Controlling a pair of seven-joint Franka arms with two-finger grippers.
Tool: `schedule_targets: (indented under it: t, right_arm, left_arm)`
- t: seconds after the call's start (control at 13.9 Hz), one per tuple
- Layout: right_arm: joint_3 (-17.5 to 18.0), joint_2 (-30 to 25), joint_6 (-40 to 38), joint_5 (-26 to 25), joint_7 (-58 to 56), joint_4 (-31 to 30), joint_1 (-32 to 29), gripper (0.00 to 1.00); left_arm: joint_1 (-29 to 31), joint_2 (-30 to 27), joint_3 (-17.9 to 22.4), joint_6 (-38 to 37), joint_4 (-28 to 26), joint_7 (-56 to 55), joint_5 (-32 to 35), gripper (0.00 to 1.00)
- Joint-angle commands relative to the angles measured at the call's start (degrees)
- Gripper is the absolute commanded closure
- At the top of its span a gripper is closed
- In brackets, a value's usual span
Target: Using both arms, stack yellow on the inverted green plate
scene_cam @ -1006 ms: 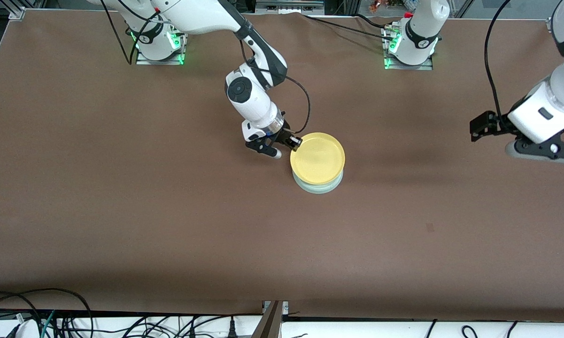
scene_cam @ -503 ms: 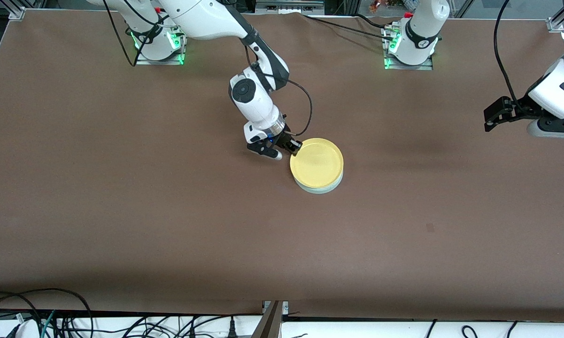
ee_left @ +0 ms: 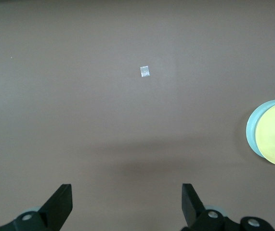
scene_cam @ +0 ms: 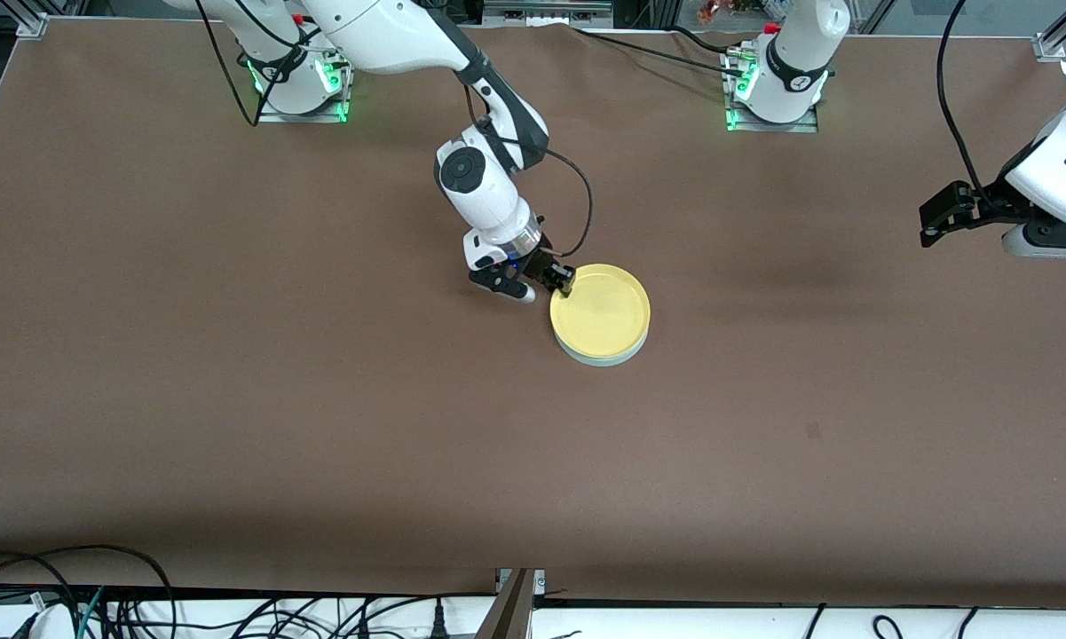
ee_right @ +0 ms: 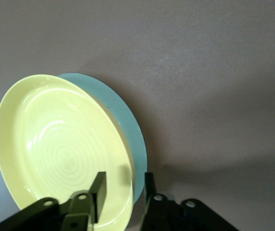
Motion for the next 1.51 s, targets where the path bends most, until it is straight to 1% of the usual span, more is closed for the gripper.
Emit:
schedule_targets:
  t: [0.0, 0.07, 0.14, 0.29, 0.36, 0.5, 0.72, 0.86, 1.01, 1.22, 1.29, 1.37, 1.44]
  right_arm:
    - [-1.3, 0.3, -0.1, 0.0, 0.9, 1.9, 0.8, 0.00]
    - [-2.2, -1.4, -0.9, -0.1, 0.9, 1.7, 0.8, 0.00]
    - [-3.3, -3.4, -4.9, -0.2, 0.9, 1.8, 0.8, 0.00]
    - [-7.0, -8.6, -15.1, -0.5, 0.9, 2.0, 0.9, 0.00]
    - [-8.8, -11.4, -19.5, -1.6, 0.9, 2.0, 0.9, 0.00]
    - [-13.8, -17.0, -27.6, -6.2, 0.1, 2.1, 0.9, 0.00]
    - [-20.9, -24.0, -38.9, -9.6, -4.8, 2.4, 0.8, 0.00]
    - [-25.7, -26.1, -45.2, -9.8, -7.4, 4.8, 0.8, 0.00]
    - [-31.2, -26.2, -52.2, -9.8, -11.7, 8.4, 0.8, 0.00]
    - [-38.3, -26.4, -60.5, -9.8, -18.2, 11.1, 0.8, 0.00]
    - [-40.0, -26.8, -62.7, -10.2, -19.6, 12.4, 0.6, 0.00]
    - [-40.8, -27.4, -63.9, -11.0, -21.1, 12.9, 0.1, 0.00]
    - [-40.3, -29.2, -65.0, -12.5, -23.9, 12.3, -1.8, 0.00]
  left_arm:
    - [0.7, -1.3, -0.5, 0.2, -1.0, 0.6, -0.9, 0.00]
    - [0.7, -1.3, -0.5, 0.2, -1.0, 0.6, -0.9, 0.00]
    - [0.7, -1.3, -0.6, 0.1, -1.0, 0.6, -0.9, 0.00]
    - [0.7, -1.3, -0.6, 0.1, -1.0, 0.6, -0.9, 0.00]
    - [0.7, -1.3, -0.6, 0.1, -1.0, 0.7, -0.9, 0.00]
    - [0.7, -1.1, -0.6, 0.3, -0.9, 0.6, -0.8, 0.00]
    - [0.7, -1.1, -0.6, 0.3, -0.9, 0.6, -0.8, 0.00]
    - [0.6, -1.1, -0.6, 0.3, -0.9, 0.6, -0.8, 0.00]
    - [0.6, -1.1, -0.7, 0.3, -0.9, 0.7, -0.8, 0.00]
    - [0.6, -1.0, -0.7, 0.3, -0.9, 0.6, -0.8, 0.00]
    - [0.6, -1.0, -0.7, 0.3, -0.9, 0.6, -0.8, 0.00]
    - [0.5, -1.0, -0.7, 0.3, -0.9, 0.6, -0.8, 0.00]
    - [0.4, -1.0, -0.7, 0.3, -0.9, 0.6, -0.8, 0.00]
